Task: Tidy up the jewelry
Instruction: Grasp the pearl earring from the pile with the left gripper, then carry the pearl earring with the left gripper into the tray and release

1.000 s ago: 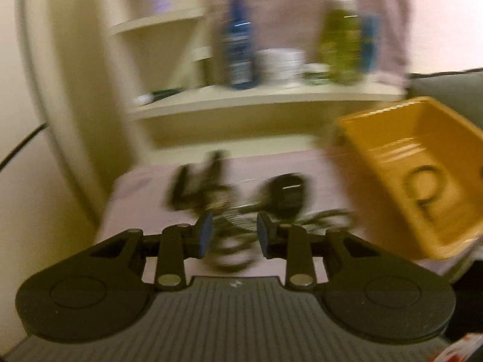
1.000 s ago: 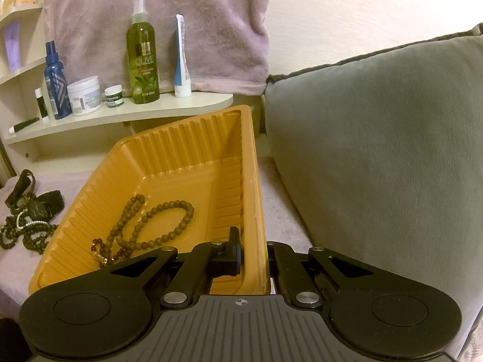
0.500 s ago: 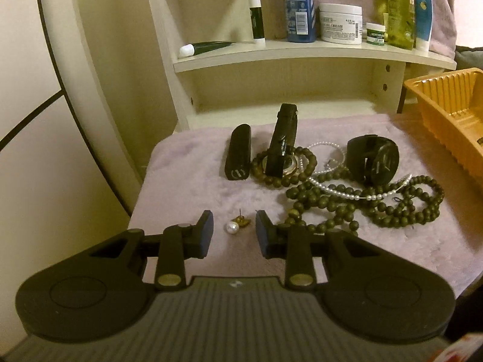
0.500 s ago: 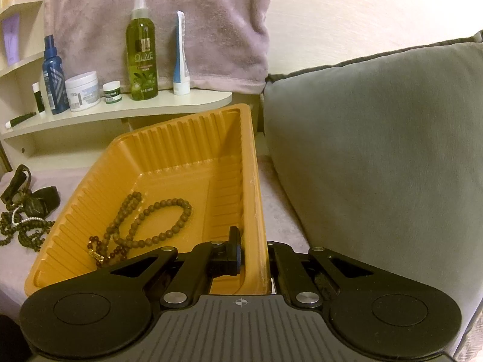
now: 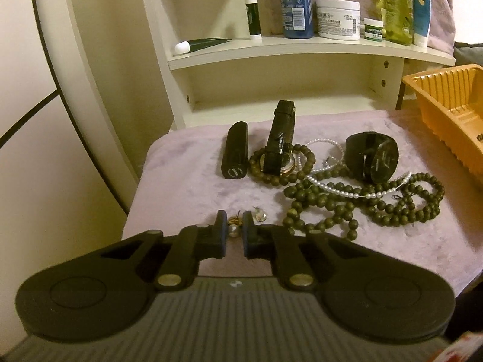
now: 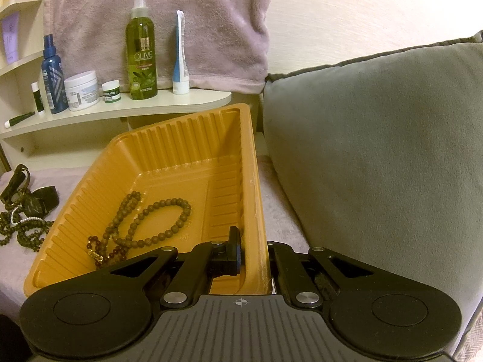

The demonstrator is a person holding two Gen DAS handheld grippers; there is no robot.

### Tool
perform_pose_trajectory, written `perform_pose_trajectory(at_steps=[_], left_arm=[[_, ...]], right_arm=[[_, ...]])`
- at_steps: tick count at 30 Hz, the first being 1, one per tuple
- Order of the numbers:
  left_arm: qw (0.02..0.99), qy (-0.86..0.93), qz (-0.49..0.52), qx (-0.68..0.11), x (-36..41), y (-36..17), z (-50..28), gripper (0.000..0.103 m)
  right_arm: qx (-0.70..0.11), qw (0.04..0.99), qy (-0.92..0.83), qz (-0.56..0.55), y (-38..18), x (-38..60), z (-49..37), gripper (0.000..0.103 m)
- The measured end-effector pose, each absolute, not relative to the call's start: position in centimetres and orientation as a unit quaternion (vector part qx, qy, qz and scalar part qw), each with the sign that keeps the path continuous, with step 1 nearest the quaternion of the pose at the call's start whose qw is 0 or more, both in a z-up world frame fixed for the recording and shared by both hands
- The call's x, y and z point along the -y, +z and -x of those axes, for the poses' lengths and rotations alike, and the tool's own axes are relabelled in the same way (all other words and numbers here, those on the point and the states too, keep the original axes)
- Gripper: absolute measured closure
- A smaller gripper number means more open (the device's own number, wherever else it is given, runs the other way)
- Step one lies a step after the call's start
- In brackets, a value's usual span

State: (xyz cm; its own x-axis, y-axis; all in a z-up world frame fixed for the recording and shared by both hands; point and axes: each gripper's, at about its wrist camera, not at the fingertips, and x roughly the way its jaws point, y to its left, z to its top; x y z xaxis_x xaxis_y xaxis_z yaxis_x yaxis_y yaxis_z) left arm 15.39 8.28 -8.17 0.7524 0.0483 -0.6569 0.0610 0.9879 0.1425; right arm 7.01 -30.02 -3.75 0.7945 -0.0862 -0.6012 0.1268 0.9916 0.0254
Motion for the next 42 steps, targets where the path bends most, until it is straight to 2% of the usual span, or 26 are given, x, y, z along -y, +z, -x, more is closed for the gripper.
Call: perform_pose_trajectory(at_steps=[15, 26, 34, 42], left_arm=[[0.948, -0.019, -0.062, -0.313, -5.7, -3.2, -13.3, 0.095], [0.952, -0.122, -0.038, -0.279, 0.5, 0.6, -12.0, 0.095], [0.938, -0.211, -0.041, -0.273, 6.8, 0.3, -10.9, 0.095], [0.923, -0.249, -0.049, -0.289, 9.4, -1.4, -10.4, 0.095]], right_arm=[[-0.312, 0.948, -0.055, -0.037, -3.9, 30.1, -6.9, 0.100], [-0.307, 0.949, -0.056, -0.040, -3.8, 30.0, -6.7, 0.100], [-0.305, 0.950, -0.054, -0.042, -3.7, 29.9, -6.7, 0.100], [-0.304, 0.950, -0.054, -0.044, -3.7, 30.0, -6.6, 0.100]])
